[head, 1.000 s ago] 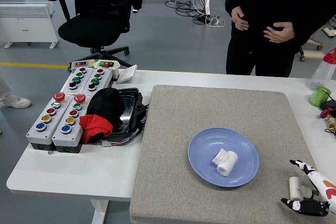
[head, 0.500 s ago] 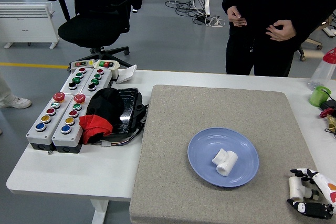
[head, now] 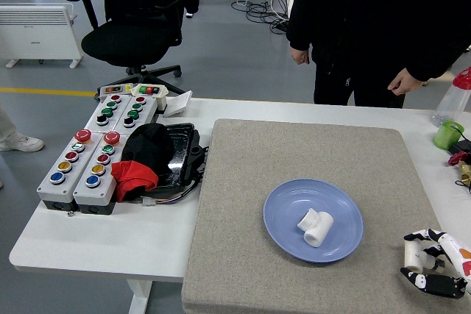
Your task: Pick pipe place plate twice
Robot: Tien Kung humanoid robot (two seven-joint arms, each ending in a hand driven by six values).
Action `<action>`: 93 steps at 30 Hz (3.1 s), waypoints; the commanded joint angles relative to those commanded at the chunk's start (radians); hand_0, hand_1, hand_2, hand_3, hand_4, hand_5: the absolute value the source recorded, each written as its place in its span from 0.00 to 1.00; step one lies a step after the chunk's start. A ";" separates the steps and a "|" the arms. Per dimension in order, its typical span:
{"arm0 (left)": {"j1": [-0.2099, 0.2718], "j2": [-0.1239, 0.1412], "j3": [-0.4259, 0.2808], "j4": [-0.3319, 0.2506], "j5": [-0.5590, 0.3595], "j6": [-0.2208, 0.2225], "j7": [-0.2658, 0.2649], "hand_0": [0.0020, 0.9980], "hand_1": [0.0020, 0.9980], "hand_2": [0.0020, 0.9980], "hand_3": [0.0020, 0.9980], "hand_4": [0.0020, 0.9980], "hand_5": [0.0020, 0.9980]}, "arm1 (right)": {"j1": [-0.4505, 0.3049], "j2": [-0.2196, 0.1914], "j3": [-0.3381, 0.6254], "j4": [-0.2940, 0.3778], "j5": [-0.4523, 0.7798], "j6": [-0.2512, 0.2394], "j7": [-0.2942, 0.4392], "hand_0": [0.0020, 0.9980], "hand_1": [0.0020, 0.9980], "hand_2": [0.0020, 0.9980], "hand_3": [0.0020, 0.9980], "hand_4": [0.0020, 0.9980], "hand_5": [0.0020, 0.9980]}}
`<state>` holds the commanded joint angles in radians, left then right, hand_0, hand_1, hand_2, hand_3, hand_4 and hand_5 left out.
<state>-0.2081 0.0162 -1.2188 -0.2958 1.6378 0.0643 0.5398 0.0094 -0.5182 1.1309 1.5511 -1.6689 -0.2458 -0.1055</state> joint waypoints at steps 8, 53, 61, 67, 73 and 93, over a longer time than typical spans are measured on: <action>0.016 -0.005 0.007 -0.003 -0.007 -0.001 0.002 0.65 0.63 0.64 0.58 0.40 1.00 | 0.186 0.080 -0.108 -0.037 0.017 -0.003 -0.003 0.22 0.37 0.51 0.61 0.60 0.07; 0.032 -0.001 0.047 -0.003 -0.058 -0.002 -0.006 0.66 0.63 0.64 0.58 0.40 1.00 | 0.672 0.382 -0.466 -0.484 0.203 0.035 -0.018 1.00 0.93 1.00 1.00 0.89 0.48; 0.030 -0.001 0.052 -0.003 -0.067 0.000 -0.006 0.66 0.63 0.64 0.58 0.40 1.00 | 0.645 0.364 -0.416 -0.450 0.199 0.019 -0.015 1.00 0.94 1.00 1.00 0.91 0.49; 0.030 -0.001 0.052 -0.003 -0.068 0.000 -0.005 0.66 0.63 0.64 0.58 0.41 1.00 | 0.594 0.330 -0.260 -0.391 0.304 -0.003 0.077 1.00 0.93 1.00 1.00 0.90 0.49; 0.028 -0.001 0.043 -0.004 -0.055 -0.002 -0.002 0.66 0.63 0.64 0.58 0.41 1.00 | 0.569 0.286 -0.101 -0.354 0.519 0.061 0.178 0.98 0.90 0.99 0.95 0.83 0.40; 0.023 0.000 0.029 -0.005 -0.038 -0.004 0.003 0.66 0.63 0.64 0.58 0.41 1.00 | 0.429 0.197 0.422 -0.314 1.313 -0.112 0.053 0.81 0.76 0.83 0.81 0.58 0.64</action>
<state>-0.1855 0.0161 -1.1896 -0.3004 1.6003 0.0607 0.5431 0.4380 -0.3208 1.5528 1.2372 -0.3555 -0.3578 -0.0521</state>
